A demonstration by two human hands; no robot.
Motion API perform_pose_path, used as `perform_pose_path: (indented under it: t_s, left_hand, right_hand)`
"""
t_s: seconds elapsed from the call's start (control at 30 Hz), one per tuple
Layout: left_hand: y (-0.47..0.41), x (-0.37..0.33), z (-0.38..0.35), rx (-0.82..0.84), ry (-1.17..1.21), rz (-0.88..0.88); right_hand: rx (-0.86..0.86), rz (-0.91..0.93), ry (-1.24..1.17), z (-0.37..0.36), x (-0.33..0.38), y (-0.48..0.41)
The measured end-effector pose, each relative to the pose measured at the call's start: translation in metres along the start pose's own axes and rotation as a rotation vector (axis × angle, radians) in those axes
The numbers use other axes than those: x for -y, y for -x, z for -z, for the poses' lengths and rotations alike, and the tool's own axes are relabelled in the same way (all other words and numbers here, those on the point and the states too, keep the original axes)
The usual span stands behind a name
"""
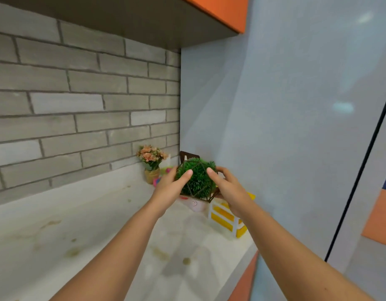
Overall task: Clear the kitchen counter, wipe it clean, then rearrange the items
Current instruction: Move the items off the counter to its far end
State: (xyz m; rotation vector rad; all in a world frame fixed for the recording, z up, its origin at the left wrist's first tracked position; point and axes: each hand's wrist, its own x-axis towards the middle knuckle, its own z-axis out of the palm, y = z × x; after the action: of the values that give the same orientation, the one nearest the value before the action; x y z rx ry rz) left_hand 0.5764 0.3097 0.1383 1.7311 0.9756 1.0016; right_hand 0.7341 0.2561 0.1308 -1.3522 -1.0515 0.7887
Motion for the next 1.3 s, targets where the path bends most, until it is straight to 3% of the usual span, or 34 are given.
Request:
perform_pose_path:
  t_s: [0.3, 0.6, 0.7, 0.87, 1.3]
  left_hand:
    - [-0.087, -0.016, -0.061, 0.096, 0.161, 0.037]
    - [-0.168, 0.008, -0.094, 0.181, 0.214, 0.107]
    - [-0.183, 0.009, -0.107, 0.132, 0.255, 0.192]
    - [-0.199, 0.022, -0.126, 0.13, 0.36, 0.289]
    - [-0.215, 0.055, -0.147, 0.077, 0.334, 0.41]
  right_hand:
    - [0.017, 0.116, 0.085, 0.075, 0.013, -0.085]
    - [-0.089, 0.228, 0.169, 0.094, -0.013, -0.154]
    - [-0.115, 0.258, 0.224, 0.1, -0.031, -0.169]
    - [-0.106, 0.225, 0.295, 0.111, -0.06, -0.19]
    - [-0.037, 0.137, 0.324, 0.118, -0.102, -0.205]
